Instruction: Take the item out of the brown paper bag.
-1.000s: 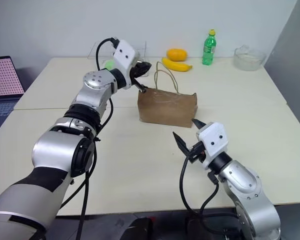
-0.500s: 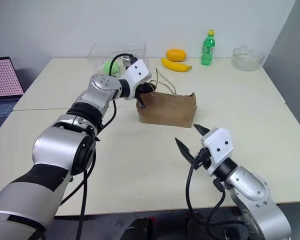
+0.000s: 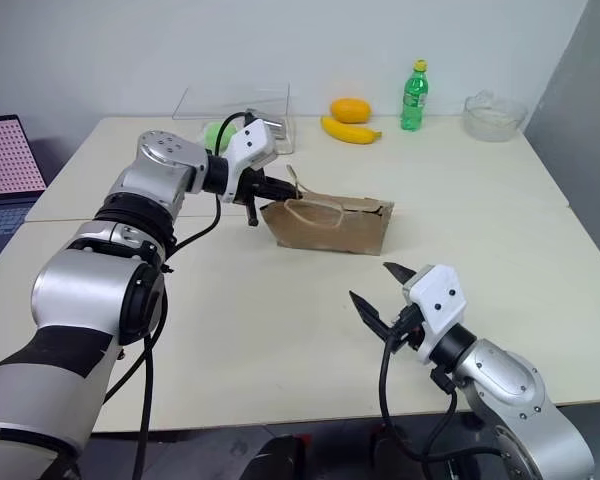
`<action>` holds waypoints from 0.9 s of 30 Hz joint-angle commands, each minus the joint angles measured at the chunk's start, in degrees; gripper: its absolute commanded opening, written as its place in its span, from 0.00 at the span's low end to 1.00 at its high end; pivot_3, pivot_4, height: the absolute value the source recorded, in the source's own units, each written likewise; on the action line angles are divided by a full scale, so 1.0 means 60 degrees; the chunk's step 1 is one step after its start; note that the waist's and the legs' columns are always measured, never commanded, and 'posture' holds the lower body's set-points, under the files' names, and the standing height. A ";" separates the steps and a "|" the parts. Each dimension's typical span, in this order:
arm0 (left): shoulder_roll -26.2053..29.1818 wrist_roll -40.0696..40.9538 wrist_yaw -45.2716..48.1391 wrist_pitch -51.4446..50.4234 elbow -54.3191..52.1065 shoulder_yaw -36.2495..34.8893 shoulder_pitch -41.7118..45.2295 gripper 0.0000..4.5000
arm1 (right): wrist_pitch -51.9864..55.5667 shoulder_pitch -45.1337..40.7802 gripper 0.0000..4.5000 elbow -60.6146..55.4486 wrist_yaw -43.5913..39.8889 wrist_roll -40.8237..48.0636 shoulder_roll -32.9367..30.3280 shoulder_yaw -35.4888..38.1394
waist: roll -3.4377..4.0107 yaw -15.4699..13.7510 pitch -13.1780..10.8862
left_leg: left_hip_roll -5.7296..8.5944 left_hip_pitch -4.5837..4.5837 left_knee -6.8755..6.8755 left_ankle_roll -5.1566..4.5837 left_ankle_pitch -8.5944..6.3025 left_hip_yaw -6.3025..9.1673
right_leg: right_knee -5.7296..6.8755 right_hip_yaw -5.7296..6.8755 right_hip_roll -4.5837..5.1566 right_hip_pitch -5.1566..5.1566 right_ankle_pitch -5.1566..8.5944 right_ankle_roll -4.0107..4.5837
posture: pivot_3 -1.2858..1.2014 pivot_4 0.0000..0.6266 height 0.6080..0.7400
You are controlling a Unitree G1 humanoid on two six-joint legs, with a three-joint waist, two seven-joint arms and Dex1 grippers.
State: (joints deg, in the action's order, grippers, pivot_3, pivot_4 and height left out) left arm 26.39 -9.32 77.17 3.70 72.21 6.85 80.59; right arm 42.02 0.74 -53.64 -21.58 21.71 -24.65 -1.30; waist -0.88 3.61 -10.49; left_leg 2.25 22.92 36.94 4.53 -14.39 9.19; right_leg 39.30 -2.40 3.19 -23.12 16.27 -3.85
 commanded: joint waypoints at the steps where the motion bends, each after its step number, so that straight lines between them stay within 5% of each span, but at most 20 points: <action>1: 0.0292 0.0225 0.0765 -0.0158 -0.0721 -0.0007 -0.0170 0.00 | -0.0137 -0.0100 0.78 -0.0431 -0.0104 0.0283 -0.0115 0.0083 | 0.0000 0.0000 0.0000 | 0.0000 0.0000 0.0000 0.0000 0.0000 0.0001 | 0.0001 0.0000 0.0000 0.0000 0.0000 0.0000 | 0.52 0.24 1.00; 21: 0.1659 0.2301 0.2494 -0.3782 -0.8318 -0.0232 -0.3744 0.00 | 0.0023 -0.0057 0.78 -0.0262 -0.0431 0.1126 -0.0855 0.0317 | 0.0001 0.0028 0.0001 | -0.0007 -0.0005 0.0009 0.0000 0.0001 0.0003 | 0.0034 -0.0004 0.0000 -0.0004 0.0001 0.0002 | 0.52 0.24 1.00; 27: 0.2443 0.2861 0.2452 -0.1076 -1.0289 -0.0124 -0.5680 0.04 | 0.0117 0.0274 0.78 -0.0415 -0.0794 0.1648 -0.1329 0.0502 | 0.0004 0.0013 0.0003 | -0.0014 -0.0018 0.0006 0.0001 0.0002 -0.0003 | 0.0038 -0.0016 0.0000 0.0000 0.0001 0.0004 | 0.52 0.24 1.00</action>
State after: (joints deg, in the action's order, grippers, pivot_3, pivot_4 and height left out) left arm 40.53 6.18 92.02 -6.29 13.77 7.05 47.02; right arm 43.12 2.18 -53.53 -25.07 29.76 -31.88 0.79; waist -0.86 3.69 -10.47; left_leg 2.17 22.82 36.98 4.53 -14.38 9.17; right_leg 39.51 -2.49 3.19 -23.11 16.27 -3.82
